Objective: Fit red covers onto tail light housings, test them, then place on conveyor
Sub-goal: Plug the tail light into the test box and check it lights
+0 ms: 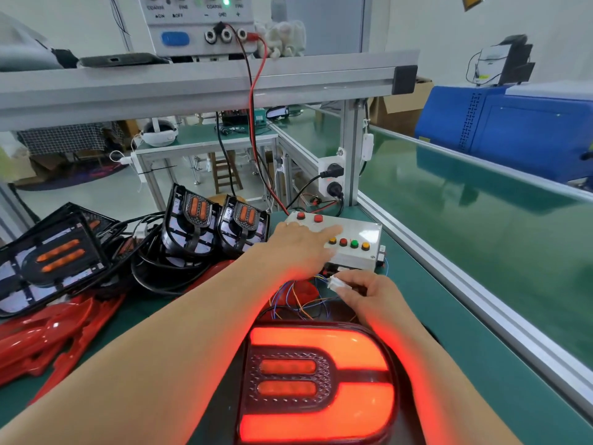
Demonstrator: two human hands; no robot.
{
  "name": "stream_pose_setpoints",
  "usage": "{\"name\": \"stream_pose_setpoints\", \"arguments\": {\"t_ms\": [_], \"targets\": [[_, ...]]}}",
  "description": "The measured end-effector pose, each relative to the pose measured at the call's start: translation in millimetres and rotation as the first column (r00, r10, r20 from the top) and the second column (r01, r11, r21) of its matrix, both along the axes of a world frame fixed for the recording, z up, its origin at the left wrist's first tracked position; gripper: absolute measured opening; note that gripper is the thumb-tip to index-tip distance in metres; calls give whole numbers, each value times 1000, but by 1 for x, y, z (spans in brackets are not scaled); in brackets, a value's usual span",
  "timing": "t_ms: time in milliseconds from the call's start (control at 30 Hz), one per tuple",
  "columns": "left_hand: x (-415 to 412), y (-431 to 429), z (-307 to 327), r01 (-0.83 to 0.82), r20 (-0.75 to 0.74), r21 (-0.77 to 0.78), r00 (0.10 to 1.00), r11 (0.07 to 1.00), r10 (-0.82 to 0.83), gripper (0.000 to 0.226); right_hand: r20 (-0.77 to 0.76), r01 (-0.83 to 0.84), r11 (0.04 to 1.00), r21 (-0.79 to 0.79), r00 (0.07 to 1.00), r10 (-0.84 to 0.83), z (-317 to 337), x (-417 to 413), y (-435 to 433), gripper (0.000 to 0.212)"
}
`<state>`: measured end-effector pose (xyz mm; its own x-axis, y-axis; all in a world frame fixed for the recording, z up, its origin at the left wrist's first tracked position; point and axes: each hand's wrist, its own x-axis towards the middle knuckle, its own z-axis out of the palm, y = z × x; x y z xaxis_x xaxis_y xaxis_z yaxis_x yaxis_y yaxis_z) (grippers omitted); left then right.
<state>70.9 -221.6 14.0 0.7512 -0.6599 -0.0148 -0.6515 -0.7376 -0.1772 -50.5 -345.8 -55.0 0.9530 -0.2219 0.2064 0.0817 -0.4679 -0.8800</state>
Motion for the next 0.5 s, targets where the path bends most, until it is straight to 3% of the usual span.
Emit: {"name": "stream_pose_setpoints", "arguments": {"t_ms": [133, 233, 500], "targets": [[-2, 0, 4, 19, -68, 122, 998, 992, -10, 62, -32, 7, 1000, 7, 999, -6, -1, 0, -1, 21], [-5, 3, 3, 19, -43, 123, 999, 992, -14, 67, -39, 14, 1000, 0, 999, -14, -2, 0, -2, 16], [-17, -14, 11, 38, -94, 186, 995, 982, -21, 72, -105, 18, 996, -90, 994, -27, -3, 3, -4, 22]]}}
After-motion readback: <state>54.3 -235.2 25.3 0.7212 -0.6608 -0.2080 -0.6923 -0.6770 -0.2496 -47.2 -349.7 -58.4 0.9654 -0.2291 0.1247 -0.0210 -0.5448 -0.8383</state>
